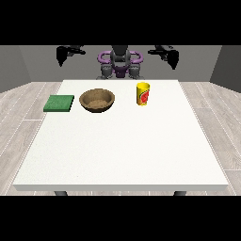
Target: Pick the cup and pour the ball into the bowl, then pick the bowl and place it on the pad
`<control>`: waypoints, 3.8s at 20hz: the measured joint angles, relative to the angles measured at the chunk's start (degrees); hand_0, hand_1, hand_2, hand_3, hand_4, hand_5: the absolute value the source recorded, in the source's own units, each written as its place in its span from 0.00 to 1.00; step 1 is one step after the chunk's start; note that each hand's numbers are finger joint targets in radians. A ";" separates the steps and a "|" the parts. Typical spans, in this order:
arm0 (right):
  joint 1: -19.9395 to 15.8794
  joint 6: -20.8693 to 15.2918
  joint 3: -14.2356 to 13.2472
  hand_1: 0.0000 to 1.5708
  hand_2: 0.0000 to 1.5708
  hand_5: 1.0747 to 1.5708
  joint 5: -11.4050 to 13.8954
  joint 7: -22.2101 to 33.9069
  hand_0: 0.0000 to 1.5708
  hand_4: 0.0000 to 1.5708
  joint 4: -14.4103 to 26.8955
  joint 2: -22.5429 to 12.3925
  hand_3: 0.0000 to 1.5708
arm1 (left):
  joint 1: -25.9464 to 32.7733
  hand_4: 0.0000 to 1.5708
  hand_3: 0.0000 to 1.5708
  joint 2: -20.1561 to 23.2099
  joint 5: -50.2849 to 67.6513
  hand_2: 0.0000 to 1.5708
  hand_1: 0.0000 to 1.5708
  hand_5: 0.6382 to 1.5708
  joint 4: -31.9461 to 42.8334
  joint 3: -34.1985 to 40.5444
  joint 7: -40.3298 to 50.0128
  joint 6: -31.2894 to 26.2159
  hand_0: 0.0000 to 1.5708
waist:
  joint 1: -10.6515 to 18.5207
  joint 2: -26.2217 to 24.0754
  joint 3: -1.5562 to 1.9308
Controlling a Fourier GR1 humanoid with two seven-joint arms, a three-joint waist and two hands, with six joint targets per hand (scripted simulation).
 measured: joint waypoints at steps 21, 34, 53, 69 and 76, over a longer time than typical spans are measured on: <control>-4.81 4.49 -2.06 0.00 0.00 1.00 0.90 -10.08 0.00 0.00 7.65 -1.35 0.00 | -11.38 0.00 0.00 -6.00 -7.93 0.00 0.00 0.95 37.39 0.39 -34.71 7.55 0.00 | -3.82 10.45 -0.01; -6.64 5.89 -2.44 0.00 0.00 1.00 0.98 -11.11 0.00 0.00 7.85 -2.55 0.00 | -16.86 0.91 1.00 -3.99 -11.20 1.00 0.83 0.66 49.44 1.53 -45.76 15.82 0.83 | -6.20 12.74 0.75; -5.97 8.13 -5.83 0.00 0.00 0.99 -0.34 -8.15 0.00 0.00 19.33 -5.88 0.00 | -23.97 1.00 1.00 10.24 -32.02 1.00 0.94 0.69 48.56 -9.02 -18.73 28.09 0.94 | -3.03 -0.75 0.25; -7.20 12.52 -7.80 0.00 0.00 1.00 -0.77 -11.62 0.00 0.00 28.91 -8.83 0.00 | -35.37 1.00 1.00 5.29 -57.76 1.00 0.99 0.61 48.17 -24.34 12.58 32.81 0.99 | -3.46 -4.64 0.09; -7.09 14.03 -8.28 0.00 0.00 1.00 -0.84 -11.93 0.00 0.00 31.89 -10.03 0.00 | -40.42 0.96 1.00 2.66 -73.72 1.00 0.95 0.73 50.39 -35.03 22.88 29.86 0.95 | -3.86 -7.03 0.13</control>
